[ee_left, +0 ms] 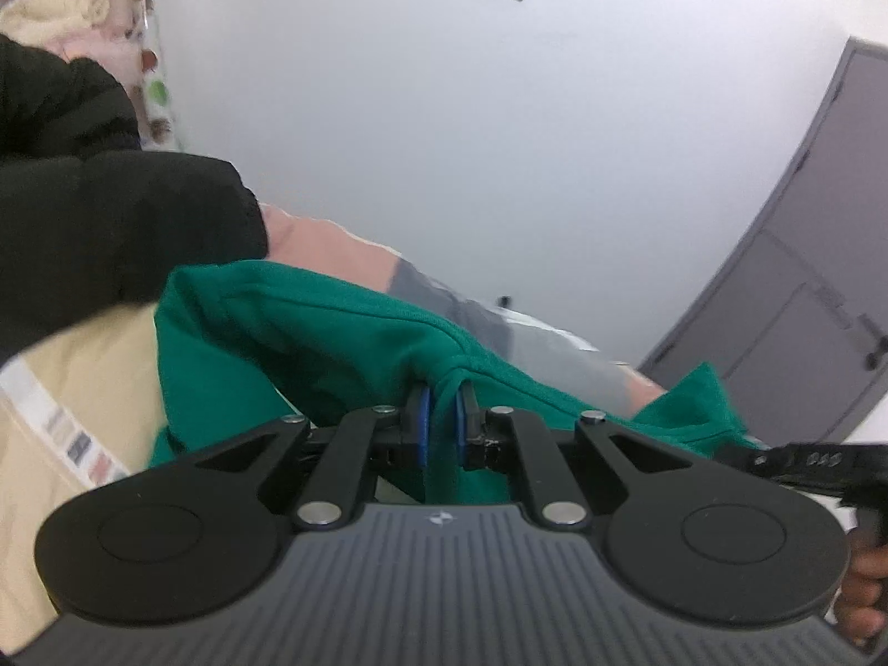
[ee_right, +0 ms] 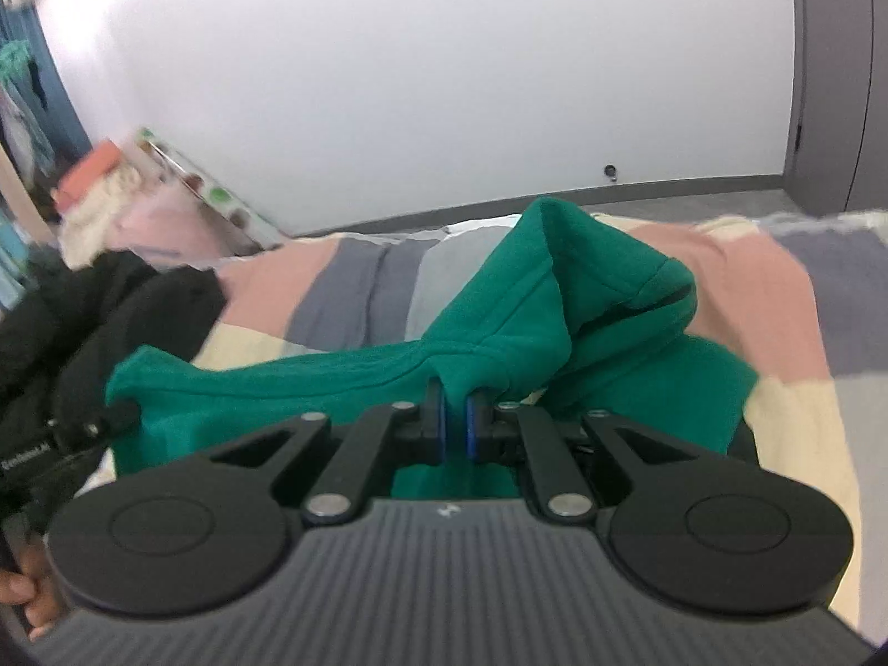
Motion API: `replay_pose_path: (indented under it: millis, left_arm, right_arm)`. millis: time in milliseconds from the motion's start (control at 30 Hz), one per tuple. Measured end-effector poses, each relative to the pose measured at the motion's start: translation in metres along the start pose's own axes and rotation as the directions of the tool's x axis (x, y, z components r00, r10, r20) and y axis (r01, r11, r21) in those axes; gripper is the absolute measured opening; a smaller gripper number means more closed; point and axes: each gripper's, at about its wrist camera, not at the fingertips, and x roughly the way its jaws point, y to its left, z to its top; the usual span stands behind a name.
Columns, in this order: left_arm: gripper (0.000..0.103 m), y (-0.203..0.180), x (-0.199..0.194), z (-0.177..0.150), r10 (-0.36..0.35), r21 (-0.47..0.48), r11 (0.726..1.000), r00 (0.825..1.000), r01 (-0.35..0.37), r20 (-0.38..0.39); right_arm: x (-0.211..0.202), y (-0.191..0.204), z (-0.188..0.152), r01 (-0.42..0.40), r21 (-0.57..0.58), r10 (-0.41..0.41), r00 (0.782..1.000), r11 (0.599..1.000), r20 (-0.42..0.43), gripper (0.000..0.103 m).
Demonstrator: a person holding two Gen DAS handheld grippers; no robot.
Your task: Fold large clothes
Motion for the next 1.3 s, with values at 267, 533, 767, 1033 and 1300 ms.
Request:
replay_pose_path:
  millis: [267, 533, 767, 1033, 1300]
  left_arm:
    - [0.012, 0.021, 0.054, -0.022, 0.137, -0.002, 0.991, 0.99, -0.137, -0.036]
    - [0.018, 0.033, 0.112, -0.036, 0.189, 0.095, 0.979, 0.975, -0.179, -0.114]
    - [0.021, 0.033, 0.095, -0.042, 0.17, 0.117, 0.98, 0.982, -0.16, -0.086]
    - [0.062, 0.003, 0.017, -0.058, 0.123, 0.114, 0.987, 0.99, -0.115, -0.064]
    - [0.062, -0.034, -0.081, -0.122, 0.043, 0.18, 0.983, 0.998, -0.033, -0.053]
  right_arm:
    - [0.043, 0.009, -0.009, 0.012, -0.068, -0.016, 0.998, 0.998, -0.065, 0.009]
    - [0.098, -0.049, -0.04, -0.072, 0.037, 0.074, 0.996, 0.997, -0.05, 0.013]
    - [0.104, -0.078, -0.058, -0.175, 0.08, 0.177, 0.984, 0.981, -0.015, 0.016]
    - [0.045, -0.066, -0.07, -0.09, -0.049, 0.091, 0.995, 0.995, 0.029, 0.041]
    - [-0.048, -0.043, -0.109, -0.131, -0.119, 0.146, 0.981, 0.984, 0.129, 0.045]
